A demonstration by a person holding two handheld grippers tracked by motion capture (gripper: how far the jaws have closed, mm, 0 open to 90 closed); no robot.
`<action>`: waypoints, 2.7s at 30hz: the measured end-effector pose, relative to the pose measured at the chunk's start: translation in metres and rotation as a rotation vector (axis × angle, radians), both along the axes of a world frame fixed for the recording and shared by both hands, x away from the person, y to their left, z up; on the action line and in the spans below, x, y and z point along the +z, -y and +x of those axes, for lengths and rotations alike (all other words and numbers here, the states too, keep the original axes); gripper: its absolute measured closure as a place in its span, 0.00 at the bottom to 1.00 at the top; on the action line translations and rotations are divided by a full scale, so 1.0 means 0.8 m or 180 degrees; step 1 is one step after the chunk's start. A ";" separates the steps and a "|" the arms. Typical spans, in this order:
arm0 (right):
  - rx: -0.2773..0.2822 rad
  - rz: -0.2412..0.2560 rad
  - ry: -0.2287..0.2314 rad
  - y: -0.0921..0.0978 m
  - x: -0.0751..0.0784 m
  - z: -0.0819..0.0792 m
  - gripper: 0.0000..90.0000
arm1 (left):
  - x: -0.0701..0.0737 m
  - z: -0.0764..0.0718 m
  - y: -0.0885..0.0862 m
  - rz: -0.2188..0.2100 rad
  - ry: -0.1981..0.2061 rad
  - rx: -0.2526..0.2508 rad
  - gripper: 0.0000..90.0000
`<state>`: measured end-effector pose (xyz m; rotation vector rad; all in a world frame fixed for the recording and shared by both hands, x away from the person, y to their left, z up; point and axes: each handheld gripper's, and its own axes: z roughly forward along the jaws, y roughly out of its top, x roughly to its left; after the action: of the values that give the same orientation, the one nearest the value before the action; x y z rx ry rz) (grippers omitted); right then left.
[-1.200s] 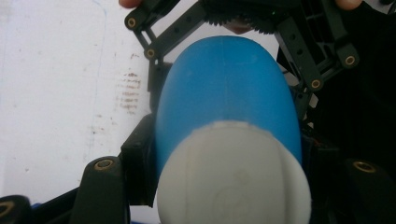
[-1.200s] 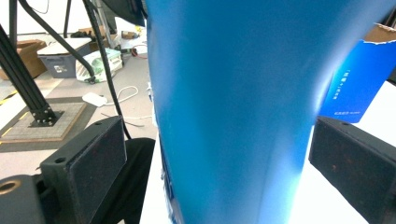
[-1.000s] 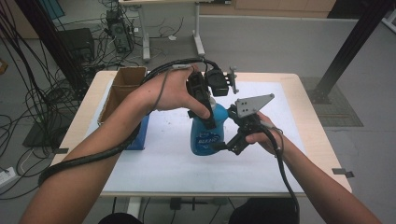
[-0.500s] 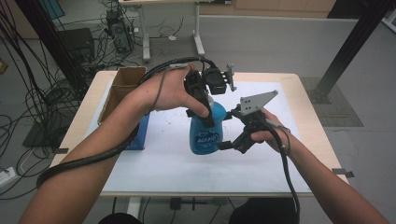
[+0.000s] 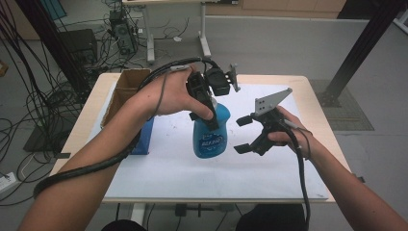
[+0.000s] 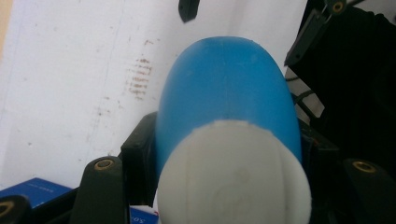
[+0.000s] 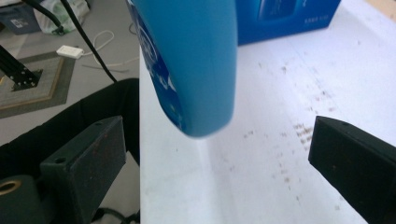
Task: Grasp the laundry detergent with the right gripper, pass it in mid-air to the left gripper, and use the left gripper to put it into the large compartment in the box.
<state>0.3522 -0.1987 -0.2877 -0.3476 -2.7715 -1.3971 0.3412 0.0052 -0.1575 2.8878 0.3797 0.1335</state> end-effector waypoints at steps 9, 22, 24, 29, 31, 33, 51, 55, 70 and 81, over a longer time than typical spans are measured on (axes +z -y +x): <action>-0.0147 -0.0432 -0.0130 0.018 0.004 0.003 0.05 | -0.003 -0.001 -0.007 -0.0014 -0.0015 0.0087 0.42; -0.0355 -0.1263 -0.0267 0.041 0.008 0.014 0.05 | -0.003 0.004 -0.019 0.0025 -0.0021 0.0301 0.42; -0.0397 -0.1390 -0.0266 0.043 0.006 0.016 0.05 | -0.003 0.005 -0.021 0.0020 -0.0021 0.0330 0.42; -0.0426 -0.1734 -0.0259 0.044 0.002 0.020 0.06 | -0.001 0.008 -0.023 0.0055 0.0003 0.0368 0.42; -0.0434 -0.1841 -0.0256 0.044 0.002 0.021 0.06 | 0.000 0.008 -0.023 0.0061 0.0009 0.0391 0.42; -0.0428 -0.1926 -0.0253 0.043 0.001 0.021 0.06 | 0.002 0.009 -0.023 0.0072 0.0012 0.0418 0.42; -0.0470 -0.1988 -0.0159 0.037 -0.002 0.024 0.05 | 0.040 0.025 -0.033 0.0066 0.0066 0.0674 0.42; -0.0463 -0.1963 -0.0170 0.036 -0.003 0.026 0.05 | 0.056 0.033 -0.038 0.0020 0.0053 0.0796 0.42; -0.0470 -0.1926 -0.0128 0.032 -0.004 0.029 0.05 | 0.122 0.066 -0.089 -0.0108 0.0198 0.1558 0.42; -0.0465 -0.1892 -0.0117 0.030 -0.003 0.029 0.06 | 0.149 0.088 -0.144 -0.0101 0.0295 0.2209 0.42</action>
<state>0.3755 -0.2226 -0.2902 -0.5826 -3.1229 -0.5333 0.4115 0.1207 -0.0386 2.5738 1.3263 0.3631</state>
